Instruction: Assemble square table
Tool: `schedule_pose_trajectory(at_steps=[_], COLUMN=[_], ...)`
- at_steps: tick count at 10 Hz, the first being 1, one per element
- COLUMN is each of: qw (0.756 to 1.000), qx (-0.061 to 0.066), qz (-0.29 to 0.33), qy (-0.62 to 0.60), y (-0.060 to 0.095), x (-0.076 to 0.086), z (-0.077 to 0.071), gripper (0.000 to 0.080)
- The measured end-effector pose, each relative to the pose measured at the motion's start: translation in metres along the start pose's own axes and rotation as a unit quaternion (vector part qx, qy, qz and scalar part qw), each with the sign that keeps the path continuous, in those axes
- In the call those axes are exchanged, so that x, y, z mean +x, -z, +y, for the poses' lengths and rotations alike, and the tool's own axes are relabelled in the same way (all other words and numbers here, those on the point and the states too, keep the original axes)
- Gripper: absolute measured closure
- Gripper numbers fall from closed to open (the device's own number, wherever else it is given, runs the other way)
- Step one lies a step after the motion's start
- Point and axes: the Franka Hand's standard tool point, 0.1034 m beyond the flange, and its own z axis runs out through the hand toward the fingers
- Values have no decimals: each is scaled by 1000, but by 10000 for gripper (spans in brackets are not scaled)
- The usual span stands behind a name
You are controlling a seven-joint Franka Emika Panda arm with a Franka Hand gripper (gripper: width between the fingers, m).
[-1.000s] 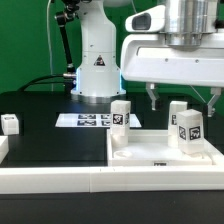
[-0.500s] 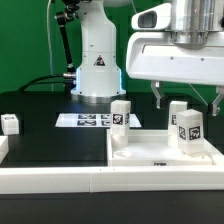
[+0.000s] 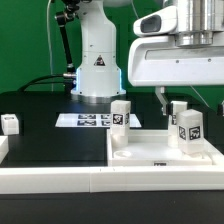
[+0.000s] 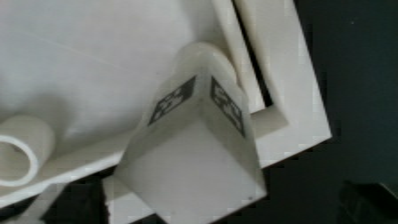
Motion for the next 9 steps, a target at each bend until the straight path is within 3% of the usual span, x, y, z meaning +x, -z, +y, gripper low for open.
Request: schedule_pose_trajectory(at_steps=[4,6,9], qw=[1000,999,996], qx=[-2,0,-1], qz=[0,8,10], qy=[-15,37,90], y=[0,-1,-1], x=[-2,-7,-3], z=[1,-5,-1], gripper=[151,151,151])
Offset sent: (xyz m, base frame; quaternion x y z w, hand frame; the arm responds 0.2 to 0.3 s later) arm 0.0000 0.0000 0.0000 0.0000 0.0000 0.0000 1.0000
